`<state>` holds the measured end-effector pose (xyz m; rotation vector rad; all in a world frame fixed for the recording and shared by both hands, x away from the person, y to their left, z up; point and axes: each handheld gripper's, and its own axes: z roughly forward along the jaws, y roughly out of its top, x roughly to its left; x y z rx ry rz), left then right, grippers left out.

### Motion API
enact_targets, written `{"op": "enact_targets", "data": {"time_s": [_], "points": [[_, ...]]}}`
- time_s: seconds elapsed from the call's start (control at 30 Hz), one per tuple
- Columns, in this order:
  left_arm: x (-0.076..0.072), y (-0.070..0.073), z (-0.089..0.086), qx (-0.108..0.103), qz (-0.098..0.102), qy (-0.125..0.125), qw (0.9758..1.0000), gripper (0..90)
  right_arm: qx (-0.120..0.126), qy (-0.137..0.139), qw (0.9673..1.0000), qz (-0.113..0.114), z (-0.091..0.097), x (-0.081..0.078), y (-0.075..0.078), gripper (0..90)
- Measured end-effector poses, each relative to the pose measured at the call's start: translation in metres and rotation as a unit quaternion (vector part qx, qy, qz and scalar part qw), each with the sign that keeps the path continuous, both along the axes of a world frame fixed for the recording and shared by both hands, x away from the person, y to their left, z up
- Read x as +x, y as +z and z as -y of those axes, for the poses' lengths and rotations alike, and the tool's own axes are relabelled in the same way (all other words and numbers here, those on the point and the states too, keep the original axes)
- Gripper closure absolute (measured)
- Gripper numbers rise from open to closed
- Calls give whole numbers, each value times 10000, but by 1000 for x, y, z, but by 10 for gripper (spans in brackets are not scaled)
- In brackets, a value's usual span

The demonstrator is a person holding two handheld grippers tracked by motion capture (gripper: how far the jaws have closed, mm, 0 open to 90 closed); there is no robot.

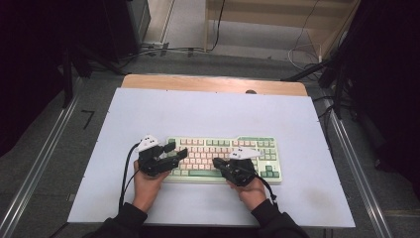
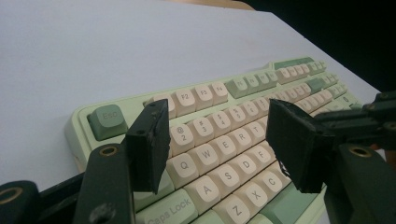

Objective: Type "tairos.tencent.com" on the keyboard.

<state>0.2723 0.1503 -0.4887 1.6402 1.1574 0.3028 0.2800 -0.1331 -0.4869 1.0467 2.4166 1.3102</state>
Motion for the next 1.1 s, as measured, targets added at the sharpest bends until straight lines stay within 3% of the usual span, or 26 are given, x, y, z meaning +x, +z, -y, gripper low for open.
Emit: {"op": "enact_targets", "data": {"time_s": [0.07, 0.17, 0.3, 0.47, 0.9, 1.1], "points": [[0, 0, -1, -1, 4, -2, 10000, 406, 142, -85, 9999, 28, 5, 1, 4, 677], [0, 0, 1, 8, -5, -9, 10000, 405, 131, -208, 9997, 62, 11, 3, 7, 454], [0, 0, 1, -5, 14, -33, 10000, 405, 94, -344, 9994, 29, 17, 7, 8, 333], [0, -1, 2, 43, -15, -52, 10000, 405, 40, -356, 9994, 6, 20, 8, 8, 291], [-1, 1, 11, 81, 2, -186, 9998, 420, 54, -418, 9991, 41, 26, 8, 11, 291], [1, 1, 16, 89, 2, -282, 9996, 515, 113, -445, 9989, 90, 30, 8, 14, 293]]}}
